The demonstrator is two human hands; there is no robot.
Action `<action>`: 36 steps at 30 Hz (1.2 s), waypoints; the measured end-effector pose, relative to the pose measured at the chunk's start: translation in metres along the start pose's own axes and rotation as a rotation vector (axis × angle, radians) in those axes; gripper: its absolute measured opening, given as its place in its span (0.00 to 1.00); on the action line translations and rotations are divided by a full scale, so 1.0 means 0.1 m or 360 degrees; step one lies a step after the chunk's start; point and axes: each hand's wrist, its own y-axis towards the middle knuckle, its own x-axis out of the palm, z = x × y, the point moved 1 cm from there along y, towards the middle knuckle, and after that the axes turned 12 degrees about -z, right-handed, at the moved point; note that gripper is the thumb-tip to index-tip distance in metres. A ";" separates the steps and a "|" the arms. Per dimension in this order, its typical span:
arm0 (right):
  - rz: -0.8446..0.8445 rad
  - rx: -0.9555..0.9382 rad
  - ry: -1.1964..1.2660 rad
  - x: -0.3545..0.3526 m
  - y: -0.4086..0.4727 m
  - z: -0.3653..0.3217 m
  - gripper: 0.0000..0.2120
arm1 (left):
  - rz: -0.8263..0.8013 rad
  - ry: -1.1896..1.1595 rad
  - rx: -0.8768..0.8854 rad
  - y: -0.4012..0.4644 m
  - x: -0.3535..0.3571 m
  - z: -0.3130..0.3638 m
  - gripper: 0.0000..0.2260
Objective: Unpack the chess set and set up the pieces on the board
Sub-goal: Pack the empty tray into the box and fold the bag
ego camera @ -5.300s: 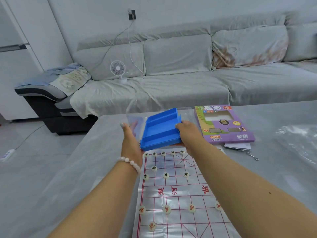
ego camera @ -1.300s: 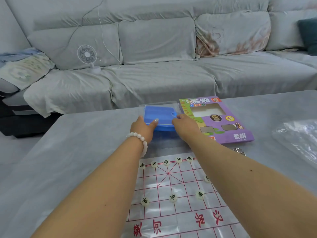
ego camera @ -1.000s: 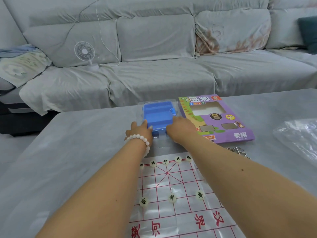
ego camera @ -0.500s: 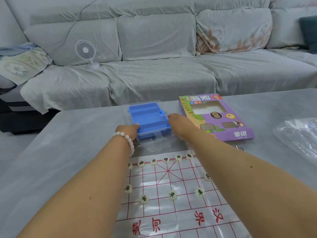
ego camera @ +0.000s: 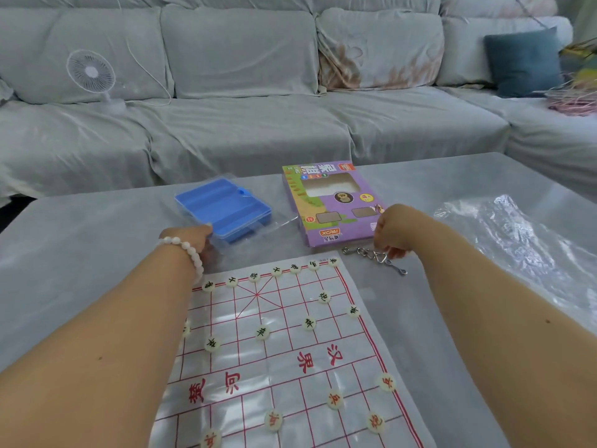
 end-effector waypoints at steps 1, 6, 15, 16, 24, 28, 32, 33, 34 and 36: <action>-0.0027 0.0057 -0.0040 0.04 -0.01 0.08 0.04 | -0.0035 -0.0081 0.0024 0.00 0.03 0.01 0.07; 0.0156 -0.0009 -0.0138 0.28 0.07 0.19 0.14 | -0.0067 -0.0377 0.0009 0.02 0.08 -0.02 0.12; 0.0276 -0.0131 -0.0028 0.34 0.15 0.22 0.01 | -0.0272 -0.1000 -0.0207 -0.13 0.02 0.00 0.06; 0.0251 -0.0143 -0.0042 0.34 0.14 0.21 0.01 | -0.0287 -0.1048 -0.0217 -0.14 0.02 -0.01 0.05; 0.0166 -0.0240 -0.0131 0.29 0.09 0.15 0.06 | -0.0361 -0.1110 -0.0141 -0.19 0.02 -0.07 0.09; 0.0370 -0.0329 -0.0002 0.17 0.00 0.15 0.07 | -0.0364 -0.1063 -0.0072 -0.22 0.00 -0.05 0.12; 0.0485 -0.0800 0.0639 -0.08 -0.26 -0.34 0.04 | -0.0417 -0.1043 -0.0022 -0.28 0.04 -0.04 0.11; 0.0442 -0.0930 0.0782 -0.10 -0.33 -0.54 0.05 | -0.0438 -0.1047 -0.0015 -0.29 0.06 -0.04 0.10; 0.0411 -0.1025 0.0844 -0.09 -0.38 -0.74 0.06 | -0.0465 -0.1050 -0.0011 -0.31 0.08 -0.05 0.09; 0.0326 -0.1140 0.0826 0.02 -0.44 -1.09 0.08 | -0.0519 -0.1069 -0.0005 -0.35 0.13 -0.05 0.05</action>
